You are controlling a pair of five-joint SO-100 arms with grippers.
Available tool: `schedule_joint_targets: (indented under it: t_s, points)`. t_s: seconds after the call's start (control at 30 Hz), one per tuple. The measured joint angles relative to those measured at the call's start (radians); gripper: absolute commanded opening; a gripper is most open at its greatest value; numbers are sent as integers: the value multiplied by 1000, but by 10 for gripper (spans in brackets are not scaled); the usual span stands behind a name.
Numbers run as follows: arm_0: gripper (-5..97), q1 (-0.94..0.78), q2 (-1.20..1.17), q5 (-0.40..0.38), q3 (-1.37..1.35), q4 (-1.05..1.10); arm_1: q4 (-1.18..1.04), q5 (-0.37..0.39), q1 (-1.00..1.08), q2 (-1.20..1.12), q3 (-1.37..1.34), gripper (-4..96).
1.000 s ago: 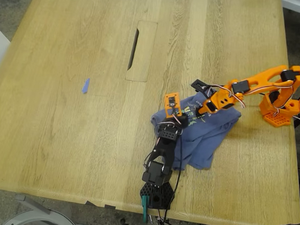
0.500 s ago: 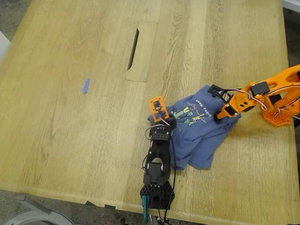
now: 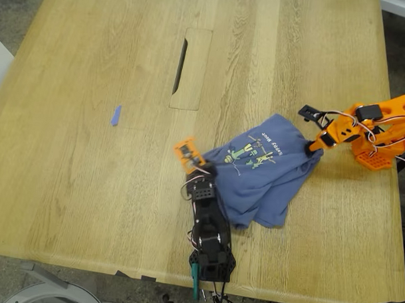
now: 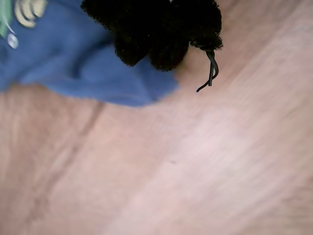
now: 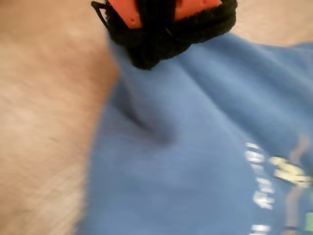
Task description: Fold a T-shirt
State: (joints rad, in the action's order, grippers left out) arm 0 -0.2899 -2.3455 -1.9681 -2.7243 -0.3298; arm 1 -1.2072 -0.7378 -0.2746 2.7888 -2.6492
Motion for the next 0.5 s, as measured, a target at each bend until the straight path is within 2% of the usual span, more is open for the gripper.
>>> schedule_joint_targets:
  t_s: [0.23, 0.5]
  points:
    - [3, -110, -71, -5, -18, -52, -43, -38, 221, 71, -2, -1]
    - [0, -307, -253, 0, -138, -114, -54, -141, 796, 206, -41, -1]
